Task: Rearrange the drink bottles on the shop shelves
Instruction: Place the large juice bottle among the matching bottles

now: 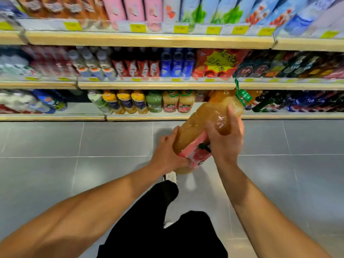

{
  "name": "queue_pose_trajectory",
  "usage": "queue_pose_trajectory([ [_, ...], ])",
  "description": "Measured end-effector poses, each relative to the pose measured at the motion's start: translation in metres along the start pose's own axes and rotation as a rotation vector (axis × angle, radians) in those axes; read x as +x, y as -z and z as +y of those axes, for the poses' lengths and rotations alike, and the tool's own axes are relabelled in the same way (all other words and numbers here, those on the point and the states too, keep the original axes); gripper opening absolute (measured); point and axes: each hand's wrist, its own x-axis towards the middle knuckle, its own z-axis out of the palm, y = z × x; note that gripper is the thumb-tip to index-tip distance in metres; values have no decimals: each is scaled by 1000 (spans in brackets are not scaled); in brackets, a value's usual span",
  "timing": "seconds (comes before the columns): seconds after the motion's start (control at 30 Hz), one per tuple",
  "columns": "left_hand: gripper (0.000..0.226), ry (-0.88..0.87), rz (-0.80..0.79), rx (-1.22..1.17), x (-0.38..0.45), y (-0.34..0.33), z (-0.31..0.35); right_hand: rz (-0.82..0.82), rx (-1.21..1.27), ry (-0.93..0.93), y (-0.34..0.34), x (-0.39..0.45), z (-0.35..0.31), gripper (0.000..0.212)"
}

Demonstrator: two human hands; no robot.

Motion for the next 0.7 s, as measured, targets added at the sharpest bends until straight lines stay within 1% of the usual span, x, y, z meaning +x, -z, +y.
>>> queue_pose_trajectory([
  [0.17,132,1,-18,23,83,-35,12,11,-20,-8,-8,77,48,74],
  [0.27,136,51,-17,15,132,-69,8,10,-40,-8,-21,119,91,74],
  [0.33,138,6,21,-32,168,-95,-1,7,-28,29,-32,145,124,74],
  [0.37,136,-40,35,-70,186,-108,-7,7,-20,59,-38,157,141,74],
  [0.43,124,-90,73,-128,227,-136,-27,18,-14,119,-53,181,175,75],
  [0.47,119,-89,81,-136,247,-148,-36,23,-22,138,-61,193,193,75],
  [0.53,121,-114,119,-143,293,-171,-59,32,-13,180,-82,218,229,76],
  [0.57,112,-149,118,-147,313,-181,-68,38,-7,211,-93,229,247,76],
  [0.6,87,-167,136,-149,335,-193,-77,44,-10,236,-104,240,266,75],
  [0.63,55,-172,115,-149,356,-203,-82,50,-10,257,-115,250,284,75],
  [0.67,37,-150,130,-221,379,-210,-86,60,-10,280,-126,259,301,74],
  [0.7,47,-219,126,-175,397,-218,-92,78,-11,304,-137,268,318,73],
])
